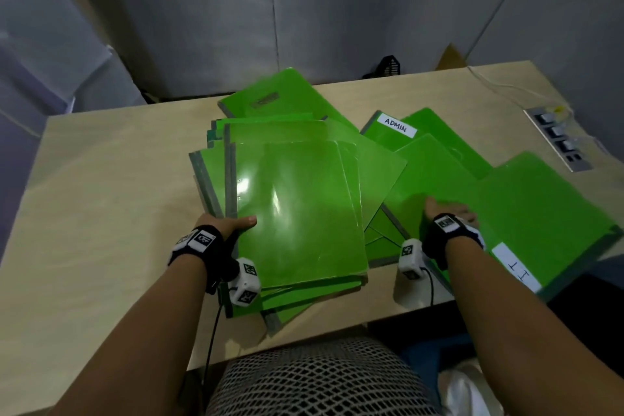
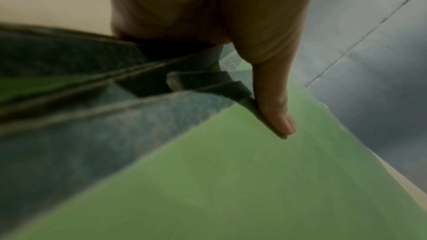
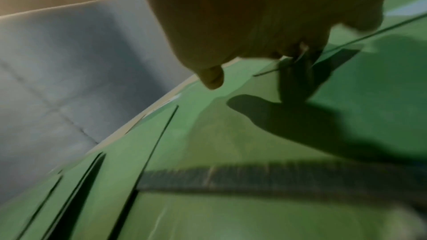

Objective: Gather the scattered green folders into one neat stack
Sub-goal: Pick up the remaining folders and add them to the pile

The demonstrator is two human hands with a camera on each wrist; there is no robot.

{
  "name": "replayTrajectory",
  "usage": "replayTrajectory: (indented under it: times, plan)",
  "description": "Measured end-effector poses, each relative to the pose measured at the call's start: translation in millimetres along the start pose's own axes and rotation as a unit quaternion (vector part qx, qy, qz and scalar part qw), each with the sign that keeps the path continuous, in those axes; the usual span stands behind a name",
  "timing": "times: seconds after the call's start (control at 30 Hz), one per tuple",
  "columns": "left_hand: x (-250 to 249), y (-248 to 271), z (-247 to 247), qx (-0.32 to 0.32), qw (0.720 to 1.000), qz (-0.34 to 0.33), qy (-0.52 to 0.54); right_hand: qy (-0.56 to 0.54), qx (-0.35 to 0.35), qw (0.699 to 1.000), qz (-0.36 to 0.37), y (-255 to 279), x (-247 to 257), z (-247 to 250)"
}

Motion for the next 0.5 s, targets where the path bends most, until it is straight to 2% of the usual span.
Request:
replayTrajectory:
  times: [0.07,0.23,0.3,0.37,0.4,0.5]
  plan:
    - [-1,0,0,0.000,1.000,-0.001,-0.002,0.008,0.007,1.000,0.019,3,7,-11]
    - [-1,-2,0,0.003,1.000,0.000,-0.008,0.036,0.028,0.992,0.121,15,53,-37]
    - [-2,-1,0,0.001,1.000,-0.003,-0.009,0.011,0.042,0.988,0.145,16,70,-39]
    - [-3,0,0,0.001,1.000,-0.003,-0.011,-0.052,0.044,0.986,0.151,9,79,-29]
    - [-3,0,0,0.000,1.000,-0.003,-0.012,-0.078,0.038,0.988,0.132,6,75,-19]
    - [-2,1,1,-0.007,1.000,-0.002,-0.016,-0.115,-0.062,0.989,0.072,-14,39,23]
Point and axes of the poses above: each hand's wrist, its own y-axis away from the middle knuckle, its own z-axis out of the back of the hand, x = y × z, the point moved 7 cm from there along -y, towards the middle knuckle, and after that the axes turned 6 degrees about z, right-handed, at the moved point
